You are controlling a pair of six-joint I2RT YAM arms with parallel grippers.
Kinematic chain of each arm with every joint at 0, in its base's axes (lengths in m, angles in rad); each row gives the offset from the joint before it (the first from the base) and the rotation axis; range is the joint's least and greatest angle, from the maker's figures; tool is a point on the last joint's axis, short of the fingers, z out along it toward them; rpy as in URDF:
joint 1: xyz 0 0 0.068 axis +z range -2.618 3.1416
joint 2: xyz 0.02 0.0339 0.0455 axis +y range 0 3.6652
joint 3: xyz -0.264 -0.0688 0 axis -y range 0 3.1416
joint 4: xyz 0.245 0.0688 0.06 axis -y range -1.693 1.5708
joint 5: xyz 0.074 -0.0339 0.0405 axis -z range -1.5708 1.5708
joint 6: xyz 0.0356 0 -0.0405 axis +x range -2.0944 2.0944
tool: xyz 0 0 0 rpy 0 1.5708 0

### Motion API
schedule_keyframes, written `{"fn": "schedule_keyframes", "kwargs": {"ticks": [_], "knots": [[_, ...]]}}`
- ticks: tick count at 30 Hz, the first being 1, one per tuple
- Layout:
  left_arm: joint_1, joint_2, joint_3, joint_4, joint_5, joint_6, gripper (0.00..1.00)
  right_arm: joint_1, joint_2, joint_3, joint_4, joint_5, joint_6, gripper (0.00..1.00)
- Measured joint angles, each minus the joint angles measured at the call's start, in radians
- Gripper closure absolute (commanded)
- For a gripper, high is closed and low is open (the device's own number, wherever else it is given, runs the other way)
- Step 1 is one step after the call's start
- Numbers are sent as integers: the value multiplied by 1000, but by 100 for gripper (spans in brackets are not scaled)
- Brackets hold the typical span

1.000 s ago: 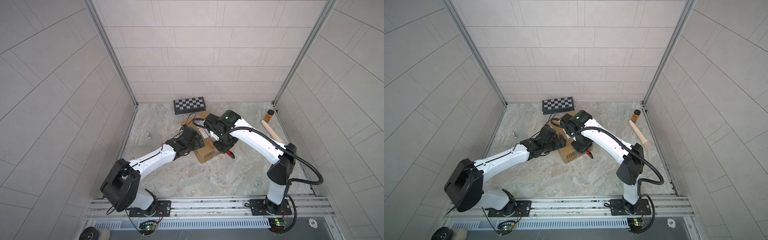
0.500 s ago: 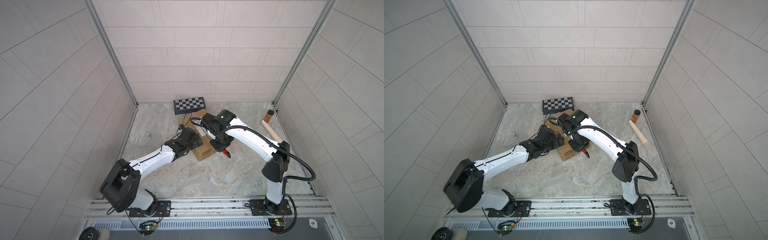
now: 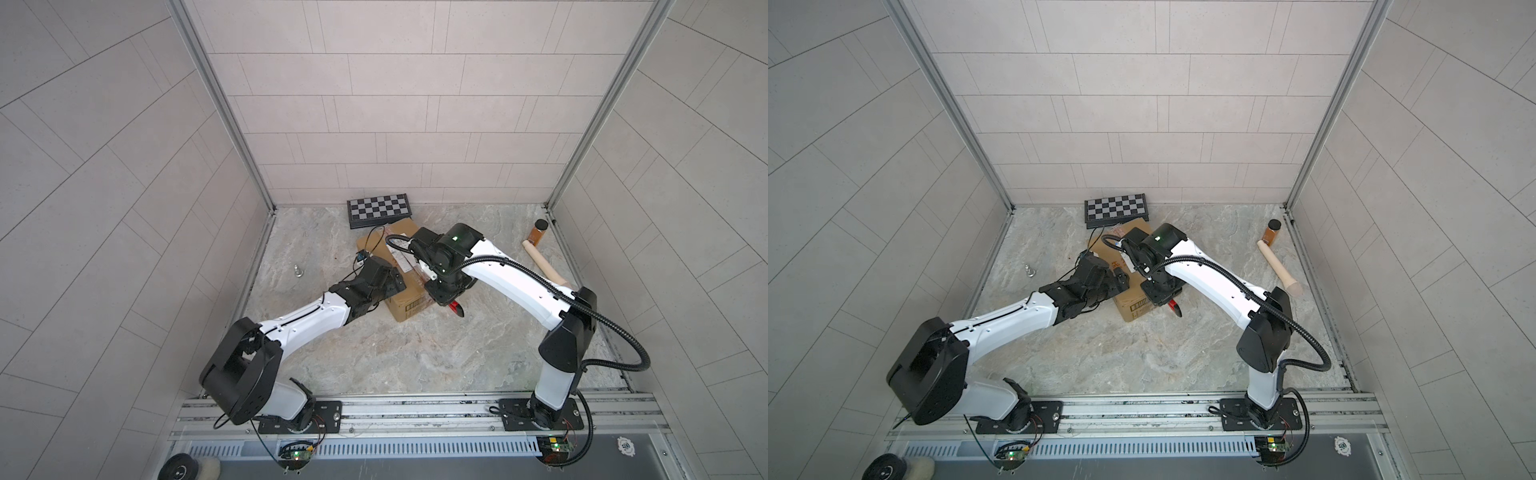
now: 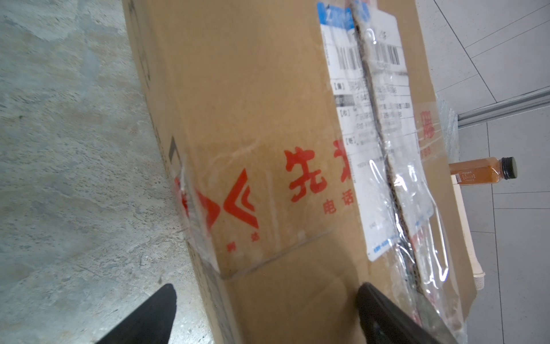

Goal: Unpack the express box

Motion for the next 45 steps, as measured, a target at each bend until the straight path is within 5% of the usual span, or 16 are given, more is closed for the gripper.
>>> {"fn": "schedule_keyframes", "kwargs": {"ticks": [20,33,45], "knots": [[-7,12,-9,50,43,6,2,-3,-92,-104,36,-40,32,100],[48,-222,-37,-78,105,180,0,-11,-86,-29,-26,-150,-131,100],[59,-85,28,-173,96,222,1,11,-63,-1,-83,-127,-136,100]]}}
